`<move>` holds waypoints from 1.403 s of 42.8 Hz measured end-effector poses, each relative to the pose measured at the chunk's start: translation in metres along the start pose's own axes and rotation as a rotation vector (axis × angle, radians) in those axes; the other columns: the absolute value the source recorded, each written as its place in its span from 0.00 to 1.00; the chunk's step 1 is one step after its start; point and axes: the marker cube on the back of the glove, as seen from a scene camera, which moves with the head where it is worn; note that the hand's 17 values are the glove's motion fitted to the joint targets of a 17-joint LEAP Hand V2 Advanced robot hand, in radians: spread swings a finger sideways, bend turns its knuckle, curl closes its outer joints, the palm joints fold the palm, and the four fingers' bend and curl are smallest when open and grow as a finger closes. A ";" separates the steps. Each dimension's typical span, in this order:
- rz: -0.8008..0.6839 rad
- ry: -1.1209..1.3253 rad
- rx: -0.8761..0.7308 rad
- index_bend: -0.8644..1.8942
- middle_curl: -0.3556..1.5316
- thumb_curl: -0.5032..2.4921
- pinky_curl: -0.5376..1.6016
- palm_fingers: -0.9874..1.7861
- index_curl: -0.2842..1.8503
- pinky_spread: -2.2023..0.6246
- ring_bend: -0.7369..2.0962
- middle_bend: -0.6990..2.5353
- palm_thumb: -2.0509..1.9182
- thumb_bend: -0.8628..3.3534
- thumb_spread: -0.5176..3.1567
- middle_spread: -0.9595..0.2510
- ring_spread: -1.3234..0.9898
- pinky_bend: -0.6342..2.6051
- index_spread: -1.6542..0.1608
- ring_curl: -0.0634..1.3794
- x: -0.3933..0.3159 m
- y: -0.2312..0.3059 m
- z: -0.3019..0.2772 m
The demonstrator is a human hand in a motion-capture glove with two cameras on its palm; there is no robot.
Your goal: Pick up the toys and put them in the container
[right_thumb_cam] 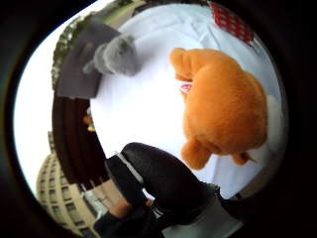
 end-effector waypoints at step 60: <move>-0.171 -0.122 0.434 0.37 0.42 0.38 0.41 0.74 0.19 0.62 0.65 0.39 0.69 0.26 0.34 0.45 0.39 0.46 0.69 0.36 -0.203 -0.132 -0.362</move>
